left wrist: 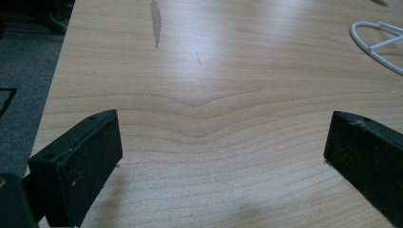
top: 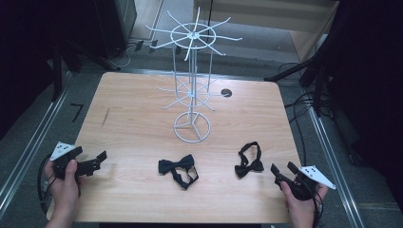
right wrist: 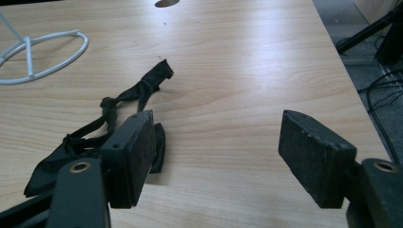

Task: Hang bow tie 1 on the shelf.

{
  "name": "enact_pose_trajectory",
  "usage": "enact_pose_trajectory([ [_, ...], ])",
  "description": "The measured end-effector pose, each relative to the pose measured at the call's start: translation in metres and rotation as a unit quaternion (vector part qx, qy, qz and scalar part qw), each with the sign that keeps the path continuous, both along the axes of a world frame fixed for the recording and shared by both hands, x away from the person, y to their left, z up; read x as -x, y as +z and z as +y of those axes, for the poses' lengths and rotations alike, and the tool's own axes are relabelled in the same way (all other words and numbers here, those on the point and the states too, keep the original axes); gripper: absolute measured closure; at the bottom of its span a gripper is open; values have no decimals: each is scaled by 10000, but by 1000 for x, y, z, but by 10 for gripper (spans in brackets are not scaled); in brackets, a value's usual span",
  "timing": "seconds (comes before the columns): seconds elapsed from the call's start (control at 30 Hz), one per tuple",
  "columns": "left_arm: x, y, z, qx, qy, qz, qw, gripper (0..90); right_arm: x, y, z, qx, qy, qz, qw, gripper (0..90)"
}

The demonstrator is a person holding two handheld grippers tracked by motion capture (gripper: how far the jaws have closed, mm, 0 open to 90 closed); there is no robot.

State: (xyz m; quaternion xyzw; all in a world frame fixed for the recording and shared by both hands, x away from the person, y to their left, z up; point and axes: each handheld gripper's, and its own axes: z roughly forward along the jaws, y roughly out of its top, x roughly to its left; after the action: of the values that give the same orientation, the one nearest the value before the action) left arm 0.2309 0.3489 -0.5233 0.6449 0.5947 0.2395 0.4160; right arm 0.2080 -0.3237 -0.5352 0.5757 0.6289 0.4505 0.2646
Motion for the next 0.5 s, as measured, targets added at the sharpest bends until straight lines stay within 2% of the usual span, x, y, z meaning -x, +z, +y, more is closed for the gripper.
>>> enact_pose_trajectory([
  [0.17,0,0,0,-17,-3,7,10000,0,1,2,4,34,52,-48,10000,291],
  [0.5,0,0,0,-5,-2,-22,10000,0,4,11,12,-137,72,-202,9997,301],
])
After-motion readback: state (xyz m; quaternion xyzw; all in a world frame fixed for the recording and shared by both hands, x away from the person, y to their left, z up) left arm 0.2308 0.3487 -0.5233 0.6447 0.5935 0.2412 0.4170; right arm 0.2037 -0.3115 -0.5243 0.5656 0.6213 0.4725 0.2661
